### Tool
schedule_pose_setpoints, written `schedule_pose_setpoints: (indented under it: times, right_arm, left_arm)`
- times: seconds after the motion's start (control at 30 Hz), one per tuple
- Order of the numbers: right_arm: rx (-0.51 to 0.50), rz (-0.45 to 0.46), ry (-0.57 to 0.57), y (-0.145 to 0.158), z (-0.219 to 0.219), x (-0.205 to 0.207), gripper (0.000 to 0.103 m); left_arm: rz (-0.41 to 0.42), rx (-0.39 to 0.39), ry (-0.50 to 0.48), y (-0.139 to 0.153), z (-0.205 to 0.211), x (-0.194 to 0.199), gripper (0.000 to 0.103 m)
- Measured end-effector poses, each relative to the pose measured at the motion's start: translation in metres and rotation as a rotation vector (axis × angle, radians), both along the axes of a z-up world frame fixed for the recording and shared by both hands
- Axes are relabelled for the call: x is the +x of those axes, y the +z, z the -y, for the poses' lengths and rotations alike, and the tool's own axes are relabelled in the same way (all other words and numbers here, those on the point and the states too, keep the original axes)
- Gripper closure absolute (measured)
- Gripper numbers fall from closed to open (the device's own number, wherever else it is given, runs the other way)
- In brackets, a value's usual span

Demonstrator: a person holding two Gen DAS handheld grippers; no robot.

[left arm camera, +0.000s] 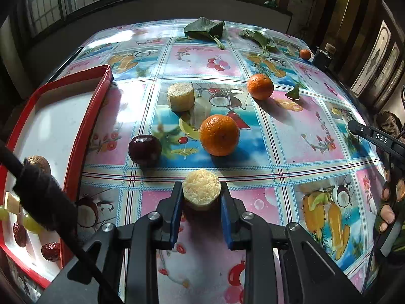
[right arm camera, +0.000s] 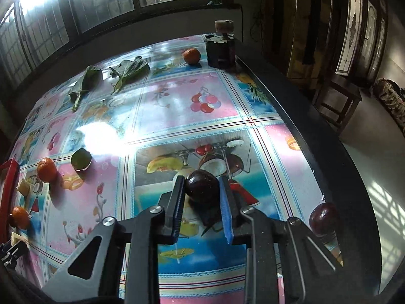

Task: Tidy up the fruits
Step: 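Close the left tool on the banana chunk while the right tool grasps the dark plum, then carry the banana chunk and the dark plum over the white tray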

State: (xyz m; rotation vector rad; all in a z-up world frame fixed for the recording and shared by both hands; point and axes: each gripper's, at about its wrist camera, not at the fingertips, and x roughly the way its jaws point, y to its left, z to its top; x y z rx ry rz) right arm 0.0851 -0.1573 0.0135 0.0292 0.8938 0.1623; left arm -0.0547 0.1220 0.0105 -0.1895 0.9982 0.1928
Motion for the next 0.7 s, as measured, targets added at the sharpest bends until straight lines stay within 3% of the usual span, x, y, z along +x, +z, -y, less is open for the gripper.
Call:
schedule_pose_setpoints:
  times: [0.4,0.7]
  right_arm:
    - [0.176,0.039,0.283,0.037,-0.073,-0.101,0.076]
    - [0.217,0.030,0.403,0.049,-0.118,-0.131,0.075]
  left_arm:
    - [0.061,-0.008,0.066,0.033,-0.022,-0.048,0.077]
    - [0.086,0.034,0.128,0.047,-0.045,-0.069,0.077]
